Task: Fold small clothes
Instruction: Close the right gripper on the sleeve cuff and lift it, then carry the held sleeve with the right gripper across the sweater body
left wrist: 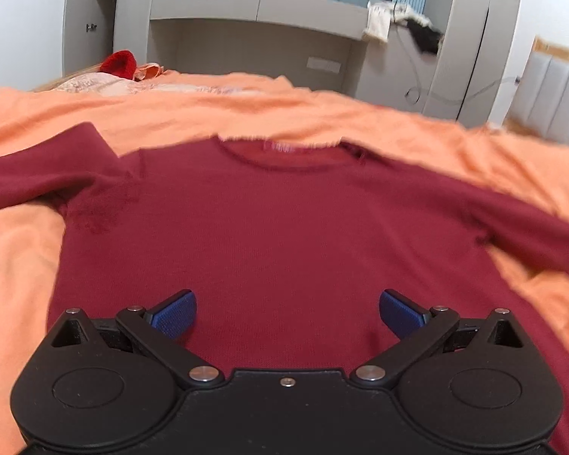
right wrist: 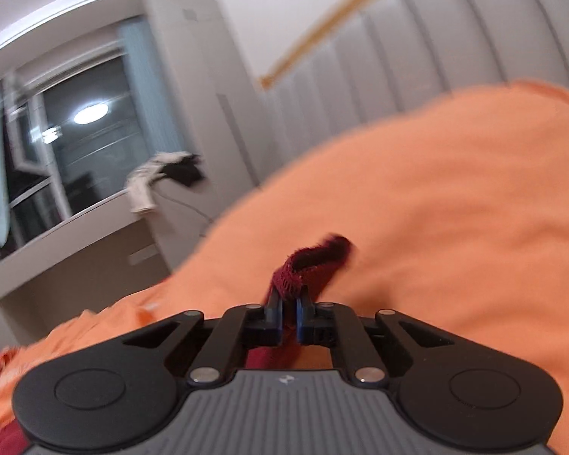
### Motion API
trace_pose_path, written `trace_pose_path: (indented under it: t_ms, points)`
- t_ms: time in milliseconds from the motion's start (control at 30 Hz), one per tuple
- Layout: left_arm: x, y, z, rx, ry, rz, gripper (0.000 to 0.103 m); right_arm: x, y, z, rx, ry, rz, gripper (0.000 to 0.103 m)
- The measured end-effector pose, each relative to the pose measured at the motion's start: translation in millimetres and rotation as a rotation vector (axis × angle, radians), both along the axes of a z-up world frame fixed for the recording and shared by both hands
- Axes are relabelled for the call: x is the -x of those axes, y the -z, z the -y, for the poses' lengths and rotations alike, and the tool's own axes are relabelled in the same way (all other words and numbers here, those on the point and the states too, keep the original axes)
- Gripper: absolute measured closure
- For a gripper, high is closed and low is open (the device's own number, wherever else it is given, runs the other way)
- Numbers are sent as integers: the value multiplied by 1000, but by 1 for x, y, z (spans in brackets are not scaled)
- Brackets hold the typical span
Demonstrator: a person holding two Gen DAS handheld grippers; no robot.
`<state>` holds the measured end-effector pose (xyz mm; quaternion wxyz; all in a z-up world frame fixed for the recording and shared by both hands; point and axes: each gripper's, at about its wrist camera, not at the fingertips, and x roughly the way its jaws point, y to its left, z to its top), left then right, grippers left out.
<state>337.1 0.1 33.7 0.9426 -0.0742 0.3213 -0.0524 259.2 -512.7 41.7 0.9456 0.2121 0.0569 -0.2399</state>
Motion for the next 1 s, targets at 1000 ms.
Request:
trace_pose_path:
  t_ms: [1000]
  points:
    - [-2, -47, -150, 145, -602, 66, 1, -44, -17, -374, 724, -1171, -136, 97]
